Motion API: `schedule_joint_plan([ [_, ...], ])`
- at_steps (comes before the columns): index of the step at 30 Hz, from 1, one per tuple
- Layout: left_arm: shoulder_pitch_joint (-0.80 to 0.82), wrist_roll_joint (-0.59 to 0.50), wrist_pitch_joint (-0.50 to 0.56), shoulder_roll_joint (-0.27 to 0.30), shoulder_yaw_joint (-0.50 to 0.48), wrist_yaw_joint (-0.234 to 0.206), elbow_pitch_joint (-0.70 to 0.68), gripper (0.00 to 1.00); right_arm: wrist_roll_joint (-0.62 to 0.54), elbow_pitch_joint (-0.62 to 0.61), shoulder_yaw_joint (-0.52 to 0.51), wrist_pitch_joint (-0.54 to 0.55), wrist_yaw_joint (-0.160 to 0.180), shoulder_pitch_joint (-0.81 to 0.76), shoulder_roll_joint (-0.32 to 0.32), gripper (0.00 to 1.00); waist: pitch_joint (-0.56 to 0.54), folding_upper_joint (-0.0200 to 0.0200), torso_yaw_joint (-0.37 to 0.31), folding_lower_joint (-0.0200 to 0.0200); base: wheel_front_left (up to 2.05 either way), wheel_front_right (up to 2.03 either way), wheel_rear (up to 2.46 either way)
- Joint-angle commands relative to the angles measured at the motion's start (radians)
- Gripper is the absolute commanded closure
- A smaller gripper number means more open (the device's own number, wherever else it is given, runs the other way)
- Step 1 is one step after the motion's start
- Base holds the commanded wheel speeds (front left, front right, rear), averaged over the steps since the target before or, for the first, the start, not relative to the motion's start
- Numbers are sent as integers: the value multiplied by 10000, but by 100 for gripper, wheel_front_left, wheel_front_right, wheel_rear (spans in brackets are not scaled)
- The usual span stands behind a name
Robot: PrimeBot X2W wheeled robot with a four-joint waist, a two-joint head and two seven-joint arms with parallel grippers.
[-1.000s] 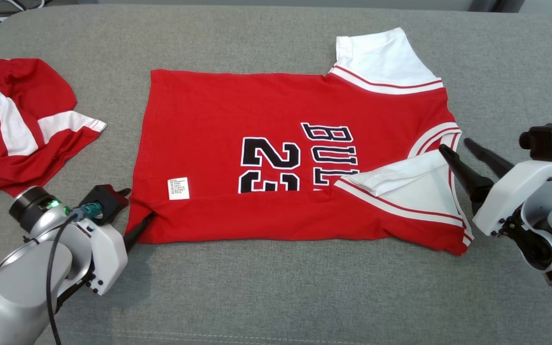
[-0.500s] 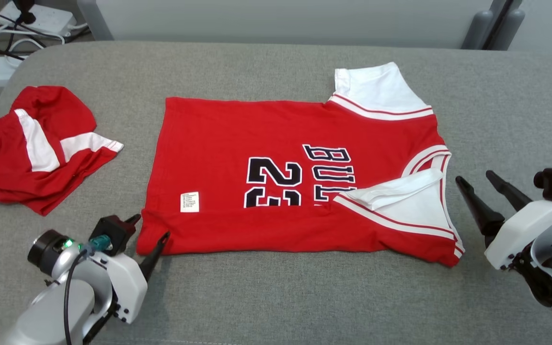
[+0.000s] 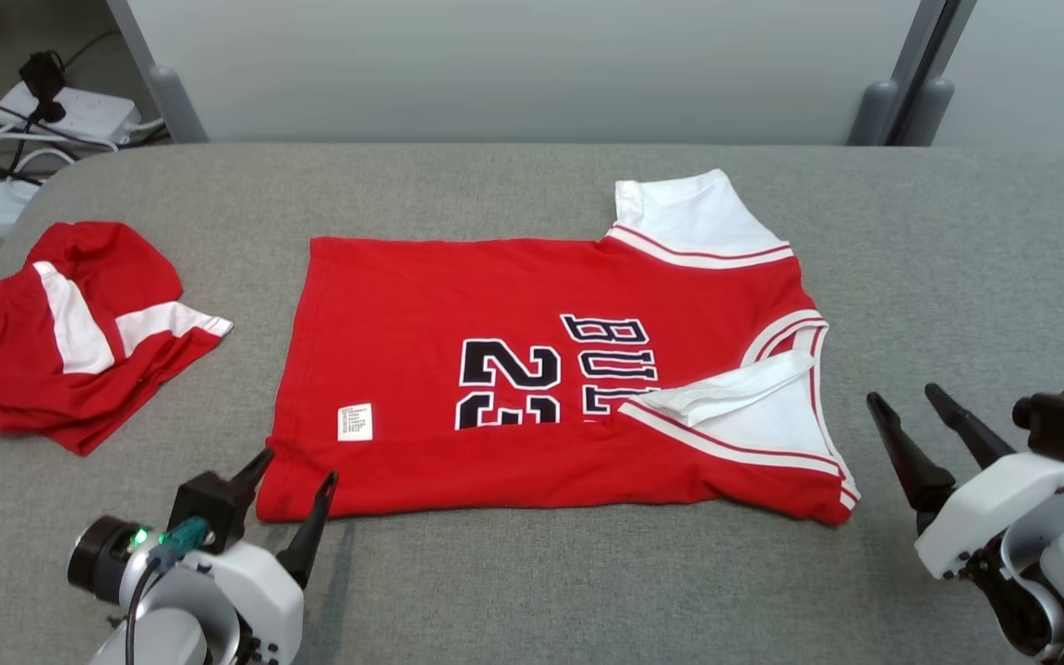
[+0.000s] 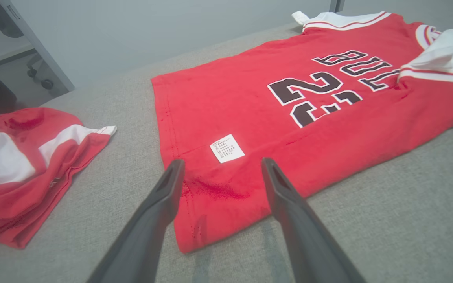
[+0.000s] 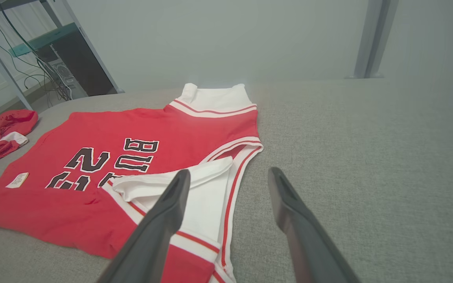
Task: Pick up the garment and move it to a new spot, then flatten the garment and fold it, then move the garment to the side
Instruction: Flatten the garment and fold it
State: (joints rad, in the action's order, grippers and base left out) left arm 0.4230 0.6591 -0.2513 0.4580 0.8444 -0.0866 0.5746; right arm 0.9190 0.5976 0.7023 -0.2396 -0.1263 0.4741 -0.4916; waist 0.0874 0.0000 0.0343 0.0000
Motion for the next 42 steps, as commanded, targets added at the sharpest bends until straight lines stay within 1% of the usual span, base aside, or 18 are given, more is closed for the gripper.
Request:
schedule_joint_plan([
  [1,-105,-142,-104,275,-701,-120,-273,0,-244,-149,-166,-204,-44,-380,-62,0,-205,0,-96,0,0,0,0],
  [5,-815,-333,-104,76,-1625,-198,-581,0,-754,-349,-848,-216,-44,-851,196,0,-398,0,-209,0,0,0,0],
  [9,-1406,-745,-104,-155,-2500,-287,-955,0,-1448,-699,-1768,-219,-44,-1375,544,0,-516,0,-253,0,0,0,0],
  [18,-2461,-1643,-104,-826,-4048,-67,-1527,0,-2949,-1614,-3545,-220,-44,-2587,1479,0,-767,0,-257,0,0,0,0],
  [21,-2689,-1907,-104,-1032,-4377,85,-1548,0,-3231,-1746,-3682,-221,-44,-2846,1697,0,-782,0,-266,0,0,0,0],
  [27,-2790,-2355,-104,-1350,-4885,437,-1427,0,-3431,-1762,-3756,-221,-44,-2929,1835,0,-634,0,-275,0,0,0,0],
  [30,-2631,-2547,-105,-1434,-5081,675,-1247,0,-3485,-1716,-3761,-221,-44,-2799,1876,0,-446,0,-272,0,0,0,0],
  [32,-2536,-2602,-105,-1451,-5141,757,-1168,0,-3510,-1699,-3764,-220,-44,-2732,1895,0,-379,0,-271,0,0,0,0],
  [38,-1405,-2943,-104,-1324,-5140,1311,-258,0,-3654,-1649,-3661,-199,-44,-2198,2021,0,186,0,-342,0,0,0,0],
  [39,-863,-2972,-63,-1292,-5069,1472,83,0,-3702,-1621,-3609,-179,-44,-1936,2049,0,430,0,-393,0,0,0,0],
  [42,44,-3006,105,-1131,-4973,1708,508,0,-3813,-1569,-3484,-93,-44,-1364,2081,0,847,0,-487,0,0,0,0],
])
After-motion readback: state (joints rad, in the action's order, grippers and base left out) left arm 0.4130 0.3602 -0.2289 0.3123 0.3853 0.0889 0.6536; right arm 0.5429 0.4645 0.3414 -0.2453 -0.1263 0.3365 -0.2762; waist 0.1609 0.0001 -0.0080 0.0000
